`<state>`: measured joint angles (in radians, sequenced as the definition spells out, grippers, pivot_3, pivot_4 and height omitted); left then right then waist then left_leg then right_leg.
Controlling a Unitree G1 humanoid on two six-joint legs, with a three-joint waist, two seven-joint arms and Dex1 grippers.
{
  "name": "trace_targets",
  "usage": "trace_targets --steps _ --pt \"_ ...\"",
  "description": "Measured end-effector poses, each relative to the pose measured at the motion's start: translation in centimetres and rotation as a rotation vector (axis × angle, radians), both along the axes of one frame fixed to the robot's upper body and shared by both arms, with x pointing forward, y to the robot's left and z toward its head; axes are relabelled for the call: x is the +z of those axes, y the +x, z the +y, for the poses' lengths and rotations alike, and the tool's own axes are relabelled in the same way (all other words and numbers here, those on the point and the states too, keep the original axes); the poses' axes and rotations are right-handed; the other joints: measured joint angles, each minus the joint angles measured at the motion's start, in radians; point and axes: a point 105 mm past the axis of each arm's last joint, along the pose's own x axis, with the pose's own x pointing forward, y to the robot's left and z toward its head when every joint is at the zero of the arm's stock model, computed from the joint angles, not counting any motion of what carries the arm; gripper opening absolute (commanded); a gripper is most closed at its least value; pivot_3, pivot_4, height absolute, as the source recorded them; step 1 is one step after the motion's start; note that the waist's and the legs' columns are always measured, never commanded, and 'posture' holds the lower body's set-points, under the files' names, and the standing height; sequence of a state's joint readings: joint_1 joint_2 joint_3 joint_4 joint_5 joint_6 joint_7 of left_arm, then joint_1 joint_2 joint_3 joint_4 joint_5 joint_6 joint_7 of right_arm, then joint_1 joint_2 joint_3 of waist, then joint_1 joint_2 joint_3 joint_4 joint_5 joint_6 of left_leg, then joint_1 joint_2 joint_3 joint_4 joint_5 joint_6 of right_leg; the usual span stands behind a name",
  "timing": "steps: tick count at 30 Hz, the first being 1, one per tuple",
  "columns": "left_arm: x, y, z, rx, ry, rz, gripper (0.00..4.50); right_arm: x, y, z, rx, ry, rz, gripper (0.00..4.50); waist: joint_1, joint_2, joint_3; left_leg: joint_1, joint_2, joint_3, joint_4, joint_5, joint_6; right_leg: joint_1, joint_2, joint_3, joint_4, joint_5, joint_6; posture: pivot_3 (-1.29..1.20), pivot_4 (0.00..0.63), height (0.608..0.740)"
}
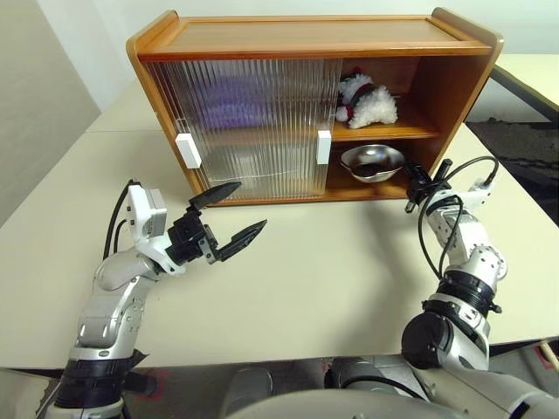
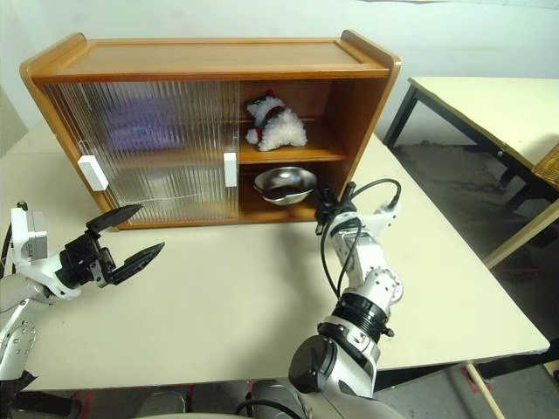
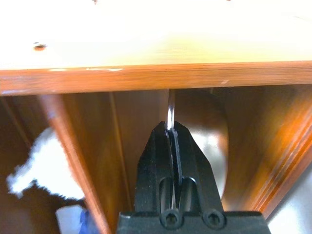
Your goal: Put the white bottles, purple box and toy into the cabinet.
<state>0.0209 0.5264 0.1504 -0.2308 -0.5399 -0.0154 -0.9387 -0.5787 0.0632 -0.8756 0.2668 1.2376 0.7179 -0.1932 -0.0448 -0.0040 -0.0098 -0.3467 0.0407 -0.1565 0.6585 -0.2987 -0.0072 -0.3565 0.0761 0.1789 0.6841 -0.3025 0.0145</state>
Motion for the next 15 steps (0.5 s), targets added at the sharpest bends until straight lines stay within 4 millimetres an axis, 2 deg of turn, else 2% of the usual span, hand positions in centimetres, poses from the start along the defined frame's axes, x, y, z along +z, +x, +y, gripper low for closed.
trace_targets --steps 6,15 --pt "0.0 0.0 -0.1 -0.001 -0.001 0.001 4.50 -1.5 0.8 1.2 -0.005 -0.024 0.052 0.03 0.000 0.000 0.000 0.000 0.000 0.000 0.000 0.000 0.000 0.000 0.000 0.000 0.000 0.000 0.000 -0.03 0.000 0.740" --pt "-0.1 0.1 -0.2 -0.001 -0.002 0.010 4.50 -1.5 2.3 2.7 -0.007 -0.076 0.065 0.03 -0.001 0.000 0.000 0.000 0.001 -0.001 0.000 0.000 0.000 0.000 0.000 -0.001 0.000 0.001 -0.001 -0.03 0.000 0.740"
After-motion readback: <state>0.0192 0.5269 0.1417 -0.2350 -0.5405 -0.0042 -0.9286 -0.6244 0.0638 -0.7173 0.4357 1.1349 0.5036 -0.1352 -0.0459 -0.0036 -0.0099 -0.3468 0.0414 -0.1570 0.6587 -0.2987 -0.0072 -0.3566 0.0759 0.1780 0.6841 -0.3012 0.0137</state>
